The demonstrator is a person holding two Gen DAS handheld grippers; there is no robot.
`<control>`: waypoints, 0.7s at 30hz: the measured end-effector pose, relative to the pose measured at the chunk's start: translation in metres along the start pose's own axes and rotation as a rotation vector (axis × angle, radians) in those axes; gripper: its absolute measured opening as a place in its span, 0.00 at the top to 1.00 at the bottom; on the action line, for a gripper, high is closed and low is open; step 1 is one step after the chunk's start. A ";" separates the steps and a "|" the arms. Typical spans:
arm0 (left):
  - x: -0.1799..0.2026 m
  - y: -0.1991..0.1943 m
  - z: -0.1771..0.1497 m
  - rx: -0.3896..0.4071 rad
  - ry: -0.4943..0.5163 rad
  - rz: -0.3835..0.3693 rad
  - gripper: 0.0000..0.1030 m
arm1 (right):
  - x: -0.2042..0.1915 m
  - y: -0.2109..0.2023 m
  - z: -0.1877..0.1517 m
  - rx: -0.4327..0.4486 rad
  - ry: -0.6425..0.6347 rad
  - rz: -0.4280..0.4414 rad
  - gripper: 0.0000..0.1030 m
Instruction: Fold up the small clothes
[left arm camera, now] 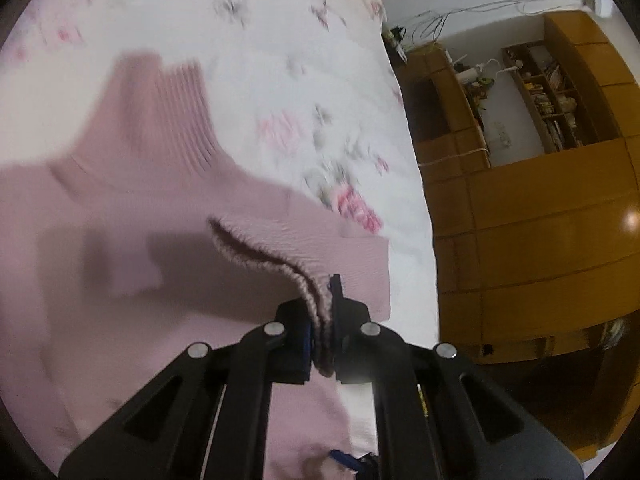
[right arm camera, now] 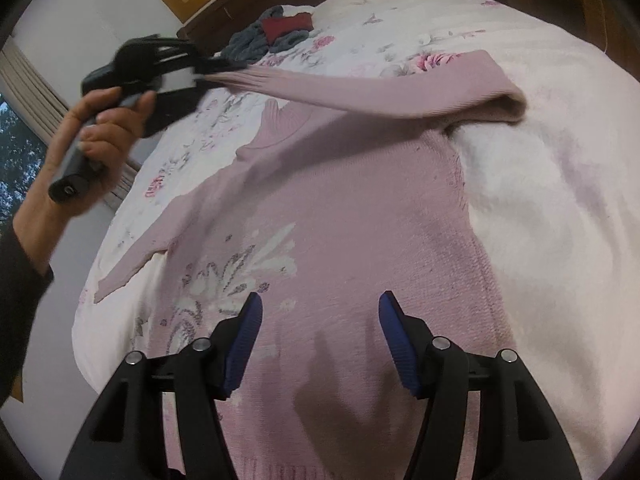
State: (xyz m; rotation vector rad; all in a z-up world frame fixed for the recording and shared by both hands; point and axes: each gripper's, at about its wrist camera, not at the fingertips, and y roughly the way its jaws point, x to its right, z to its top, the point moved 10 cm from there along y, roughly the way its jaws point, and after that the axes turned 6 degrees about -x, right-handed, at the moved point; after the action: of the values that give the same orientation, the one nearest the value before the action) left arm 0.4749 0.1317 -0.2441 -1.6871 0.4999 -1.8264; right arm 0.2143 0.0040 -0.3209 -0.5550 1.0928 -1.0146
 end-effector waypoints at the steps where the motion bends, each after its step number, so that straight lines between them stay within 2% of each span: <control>1: -0.007 -0.013 0.005 0.011 0.002 0.018 0.95 | -0.002 0.001 0.000 -0.002 -0.001 0.004 0.40; 5: -0.048 -0.049 0.012 0.037 -0.027 0.073 0.95 | -0.014 0.008 -0.003 -0.016 -0.019 0.017 0.40; 12: -0.127 -0.097 0.008 0.067 -0.126 0.111 0.95 | -0.026 0.014 -0.006 -0.039 -0.047 0.018 0.40; 16: -0.168 -0.110 -0.001 0.063 -0.176 0.121 0.95 | -0.028 0.019 -0.008 -0.052 -0.051 0.016 0.40; 21: -0.214 -0.103 -0.015 0.026 -0.231 0.144 0.95 | -0.034 0.027 -0.011 -0.067 -0.057 0.020 0.40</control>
State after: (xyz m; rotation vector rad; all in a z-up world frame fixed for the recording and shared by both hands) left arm 0.4458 0.3460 -0.3435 -1.7685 0.4837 -1.5078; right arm 0.2113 0.0471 -0.3309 -0.6219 1.0828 -0.9426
